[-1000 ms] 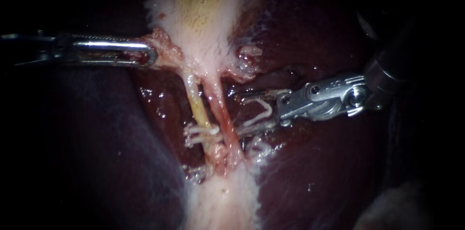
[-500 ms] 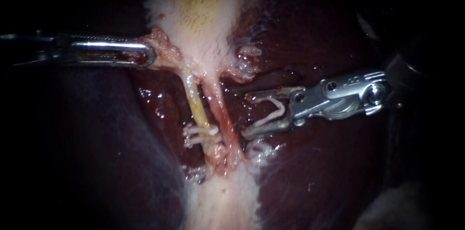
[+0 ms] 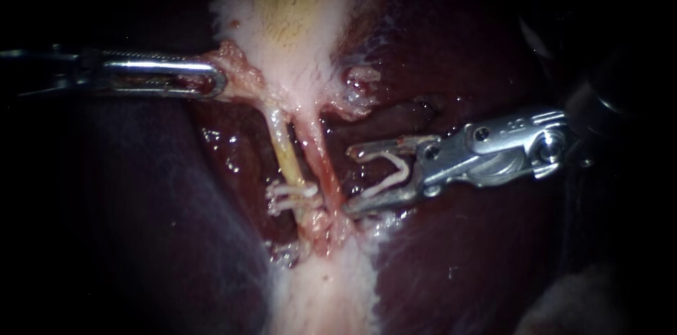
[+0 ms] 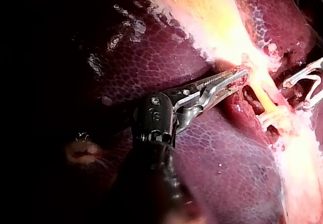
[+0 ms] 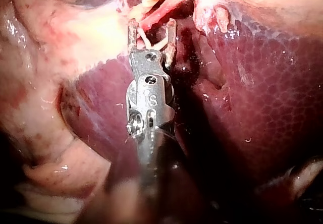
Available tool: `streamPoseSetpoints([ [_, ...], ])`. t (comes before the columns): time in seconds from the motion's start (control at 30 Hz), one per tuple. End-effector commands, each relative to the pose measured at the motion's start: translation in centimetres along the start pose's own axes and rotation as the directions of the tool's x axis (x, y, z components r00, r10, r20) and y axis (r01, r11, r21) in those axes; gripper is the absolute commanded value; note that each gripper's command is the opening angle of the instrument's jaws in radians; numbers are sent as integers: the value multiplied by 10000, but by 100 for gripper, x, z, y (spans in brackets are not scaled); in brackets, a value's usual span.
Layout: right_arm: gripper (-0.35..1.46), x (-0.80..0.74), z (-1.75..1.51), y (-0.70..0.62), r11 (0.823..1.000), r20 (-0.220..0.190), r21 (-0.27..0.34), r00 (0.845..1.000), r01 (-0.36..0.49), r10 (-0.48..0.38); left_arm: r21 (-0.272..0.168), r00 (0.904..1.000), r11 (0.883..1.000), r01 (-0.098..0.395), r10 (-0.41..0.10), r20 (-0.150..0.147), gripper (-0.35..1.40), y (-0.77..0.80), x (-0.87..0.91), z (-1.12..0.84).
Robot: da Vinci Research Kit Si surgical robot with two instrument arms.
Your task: Clipping third clip left tube
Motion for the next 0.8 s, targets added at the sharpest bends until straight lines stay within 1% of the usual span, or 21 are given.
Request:
streamPoseSetpoints([
  [0.03,47,1,1,-1,10000,-64,0,10000,1,-1,0,10000,10000,0,0,0,-35,0,0,0],
  [0.13,47,6,4,-3,10000,-157,61,9999,-4,5,-4,10000,10000,-2,2,1,-35,-1,0,0],
  [0.27,47,13,8,-4,9998,-430,211,9991,-1,10,-8,10000,10000,-5,5,3,-35,-3,-1,0],
  [0.47,46,21,19,-5,9994,-489,352,9988,23,-6,-5,10000,10000,-5,5,2,-35,-2,-1,0],
  [0.67,46,20,29,2,9995,-483,306,9988,-88,103,-3,10000,10000,-4,4,1,-35,-1,-1,0],
  [0.8,47,13,38,7,9992,-470,262,9984,-291,303,-4,10000,10000,-5,5,2,-35,0,-1,-1],
])
